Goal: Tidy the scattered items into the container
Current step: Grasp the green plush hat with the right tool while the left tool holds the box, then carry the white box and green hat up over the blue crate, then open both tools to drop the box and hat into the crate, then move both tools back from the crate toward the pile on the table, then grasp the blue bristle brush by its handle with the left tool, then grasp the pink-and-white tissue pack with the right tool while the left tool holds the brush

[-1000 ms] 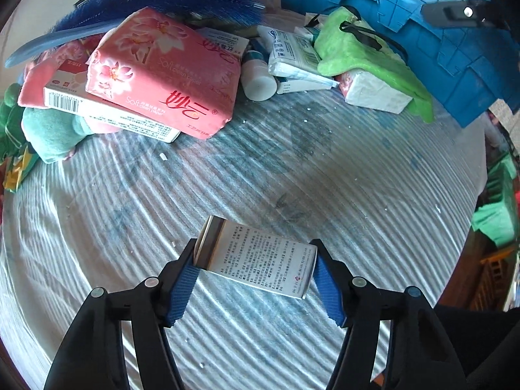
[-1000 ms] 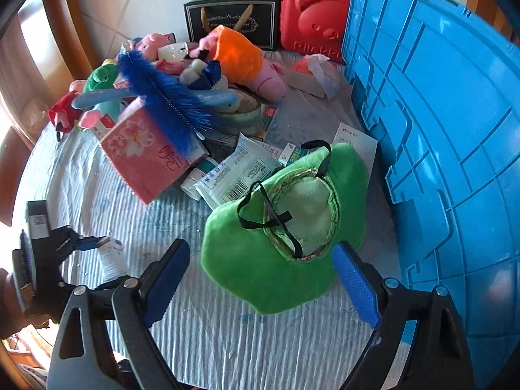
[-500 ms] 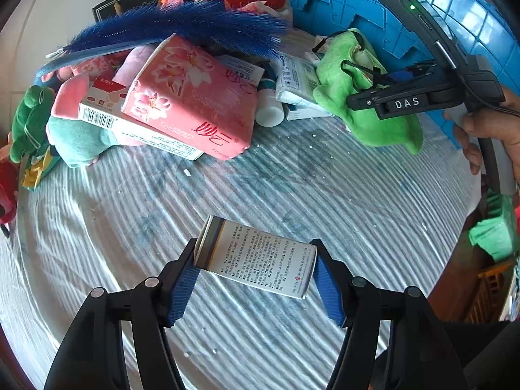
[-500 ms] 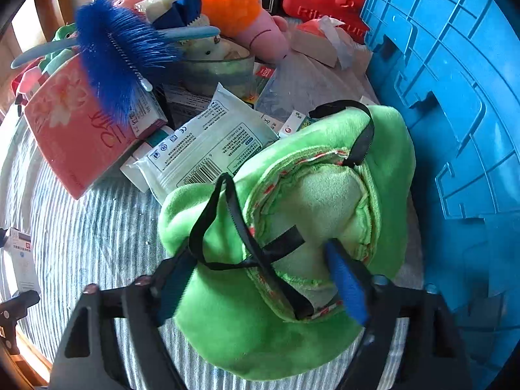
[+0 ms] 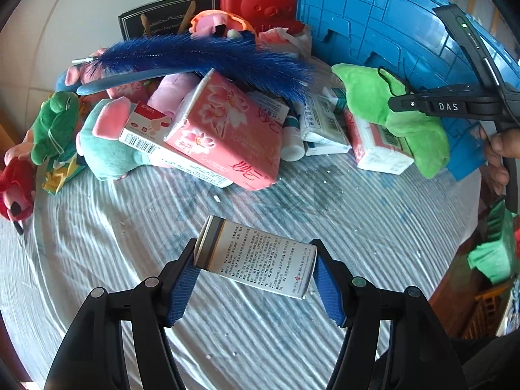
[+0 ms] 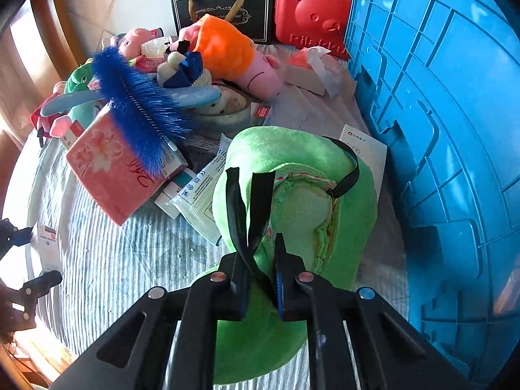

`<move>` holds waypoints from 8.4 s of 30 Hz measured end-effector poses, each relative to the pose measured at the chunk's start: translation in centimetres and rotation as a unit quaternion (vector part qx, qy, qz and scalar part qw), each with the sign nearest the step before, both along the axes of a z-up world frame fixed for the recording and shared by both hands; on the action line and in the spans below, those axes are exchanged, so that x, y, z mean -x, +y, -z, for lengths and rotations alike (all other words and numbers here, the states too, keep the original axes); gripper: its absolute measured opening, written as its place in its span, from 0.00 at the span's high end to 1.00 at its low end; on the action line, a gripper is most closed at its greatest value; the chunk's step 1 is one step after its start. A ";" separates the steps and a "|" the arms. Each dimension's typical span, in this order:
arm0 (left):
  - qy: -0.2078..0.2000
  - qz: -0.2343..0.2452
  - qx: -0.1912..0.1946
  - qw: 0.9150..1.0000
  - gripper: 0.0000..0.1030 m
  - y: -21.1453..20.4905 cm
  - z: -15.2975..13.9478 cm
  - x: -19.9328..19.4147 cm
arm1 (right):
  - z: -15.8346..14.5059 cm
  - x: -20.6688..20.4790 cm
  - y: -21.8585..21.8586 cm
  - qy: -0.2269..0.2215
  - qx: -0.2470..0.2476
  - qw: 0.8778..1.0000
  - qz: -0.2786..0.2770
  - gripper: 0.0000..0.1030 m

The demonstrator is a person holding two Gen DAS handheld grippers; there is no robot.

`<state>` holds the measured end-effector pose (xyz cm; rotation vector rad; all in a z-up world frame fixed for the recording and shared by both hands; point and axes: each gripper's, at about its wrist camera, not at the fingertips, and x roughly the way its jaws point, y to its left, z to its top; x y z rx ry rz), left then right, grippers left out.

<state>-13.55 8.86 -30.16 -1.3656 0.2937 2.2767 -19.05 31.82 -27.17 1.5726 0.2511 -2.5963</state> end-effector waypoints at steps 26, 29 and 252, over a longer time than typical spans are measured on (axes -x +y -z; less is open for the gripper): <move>0.126 -0.070 -0.058 0.988 0.36 -4.7 -14.7 0.9 | -16.3 -4.9 -4.3 0.134 0.046 0.988 -0.060 0.89; 0.142 -0.078 -0.064 0.985 0.36 -5.1 -16.4 1.0 | -17.2 -5.2 -4.4 0.144 0.053 0.986 -0.066 0.89; -0.045 -0.273 -0.099 0.956 0.90 -3.8 -8.8 22.9 | -3.7 -3.8 3.4 0.019 0.052 0.996 0.071 0.00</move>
